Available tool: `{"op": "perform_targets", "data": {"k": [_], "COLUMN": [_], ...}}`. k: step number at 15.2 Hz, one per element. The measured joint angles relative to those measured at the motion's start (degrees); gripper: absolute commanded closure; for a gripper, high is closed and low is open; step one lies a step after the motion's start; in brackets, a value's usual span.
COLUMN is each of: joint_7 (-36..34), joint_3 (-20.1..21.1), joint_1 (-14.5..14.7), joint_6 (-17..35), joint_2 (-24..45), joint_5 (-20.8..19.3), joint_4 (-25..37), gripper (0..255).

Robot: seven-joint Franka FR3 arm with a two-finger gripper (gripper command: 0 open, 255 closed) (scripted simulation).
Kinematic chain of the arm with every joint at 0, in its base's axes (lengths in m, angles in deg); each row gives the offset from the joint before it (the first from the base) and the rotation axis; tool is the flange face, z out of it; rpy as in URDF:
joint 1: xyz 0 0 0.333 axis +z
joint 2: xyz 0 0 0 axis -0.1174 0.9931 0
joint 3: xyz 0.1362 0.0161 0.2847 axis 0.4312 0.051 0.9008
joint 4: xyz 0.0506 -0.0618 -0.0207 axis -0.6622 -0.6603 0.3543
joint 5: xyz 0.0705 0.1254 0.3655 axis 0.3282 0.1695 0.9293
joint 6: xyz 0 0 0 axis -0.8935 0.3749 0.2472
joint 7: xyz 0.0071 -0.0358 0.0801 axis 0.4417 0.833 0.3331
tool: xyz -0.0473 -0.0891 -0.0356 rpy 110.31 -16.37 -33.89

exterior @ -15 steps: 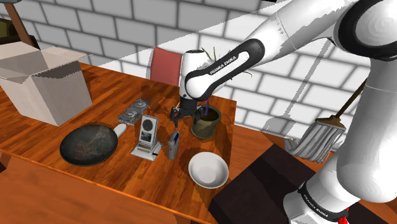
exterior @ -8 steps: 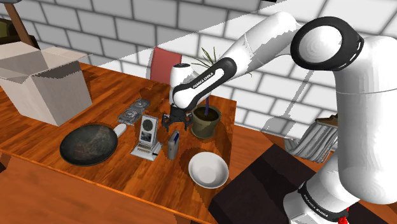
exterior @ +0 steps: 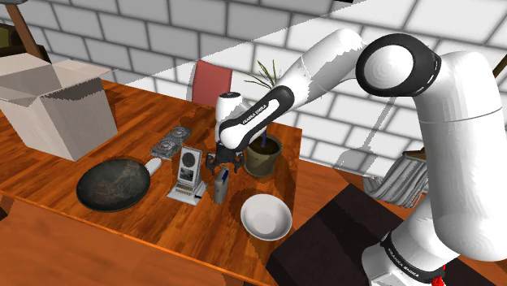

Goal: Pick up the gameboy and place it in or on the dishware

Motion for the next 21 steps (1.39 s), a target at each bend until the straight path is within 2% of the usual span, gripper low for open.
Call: {"op": "perform_targets", "data": {"k": [5,6,16,21], "joint_7": [-0.01,-0.01,-0.02,0.17], "joint_3": [-0.05,-0.06,-0.07,0.43], "joint_1": [0.04,0.04,0.03,-0.31], "joint_6": [0.17,0.17,0.2,-1.77], "joint_2": [0.3,0.3,0.27,-2.23], "joint_5": [-0.05,-0.05,-0.06,0.44], "joint_4": [0.15,0.16,0.17,-0.45], "gripper": [0,255,255,255]}}
